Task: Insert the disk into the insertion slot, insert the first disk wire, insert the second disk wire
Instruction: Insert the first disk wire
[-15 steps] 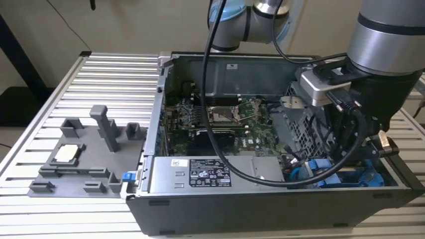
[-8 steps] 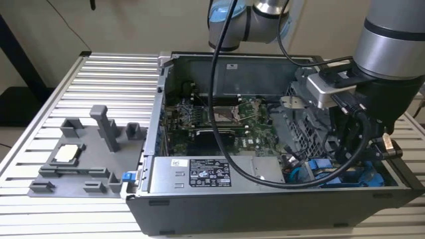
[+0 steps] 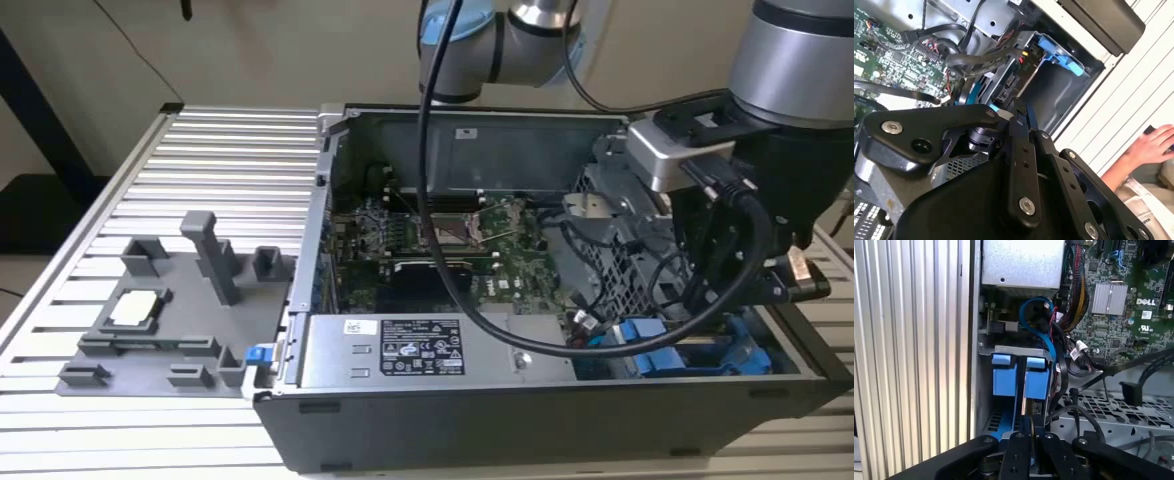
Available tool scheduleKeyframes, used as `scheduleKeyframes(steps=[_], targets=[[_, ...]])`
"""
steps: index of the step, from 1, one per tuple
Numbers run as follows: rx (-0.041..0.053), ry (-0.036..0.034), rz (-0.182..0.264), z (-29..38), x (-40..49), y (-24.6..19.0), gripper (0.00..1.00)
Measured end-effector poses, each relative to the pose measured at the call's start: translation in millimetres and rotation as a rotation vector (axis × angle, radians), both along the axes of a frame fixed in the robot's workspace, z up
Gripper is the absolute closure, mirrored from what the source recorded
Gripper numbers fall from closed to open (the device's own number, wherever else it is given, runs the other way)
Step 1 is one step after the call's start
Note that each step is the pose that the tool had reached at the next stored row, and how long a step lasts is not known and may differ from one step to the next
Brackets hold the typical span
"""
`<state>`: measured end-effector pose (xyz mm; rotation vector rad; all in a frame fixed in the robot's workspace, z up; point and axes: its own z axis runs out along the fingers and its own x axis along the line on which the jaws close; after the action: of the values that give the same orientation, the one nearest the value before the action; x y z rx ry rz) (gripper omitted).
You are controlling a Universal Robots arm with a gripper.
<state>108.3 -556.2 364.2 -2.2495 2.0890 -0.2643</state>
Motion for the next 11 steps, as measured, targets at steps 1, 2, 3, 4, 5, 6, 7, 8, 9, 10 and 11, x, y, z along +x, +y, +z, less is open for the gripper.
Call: scheduleKeyframes(steps=[1,2,3,4,5,6,7,8,9,10,11], targets=[[0.0032,0.0,0.0,2.0,-0.7,0.0,0.85],[0.0066,-0.0004,0.0,3.2,-1.8,0.1,0.85],[0.0083,-0.003,0.0,3.2,-2.4,0.1,0.85],[0.0083,-0.0032,0.0,3.2,-2.4,0.1,0.85],[0.0084,-0.0033,0.0,3.2,-2.4,0.1,0.85],[0.0084,-0.0034,0.0,3.2,-2.4,0.1,0.85],[0.0098,-0.0034,-0.002,3.7,-2.7,0.1,0.85],[0.0139,-0.0034,-0.002,5.3,-3.1,0.1,0.85],[0.0182,-0.0034,-0.002,7.1,-3.2,0.2,0.85],[0.0215,-0.0034,-0.002,9.0,-3.2,0.2,0.85],[0.0243,-0.0033,-0.002,11.1,-3.3,0.2,0.85]])
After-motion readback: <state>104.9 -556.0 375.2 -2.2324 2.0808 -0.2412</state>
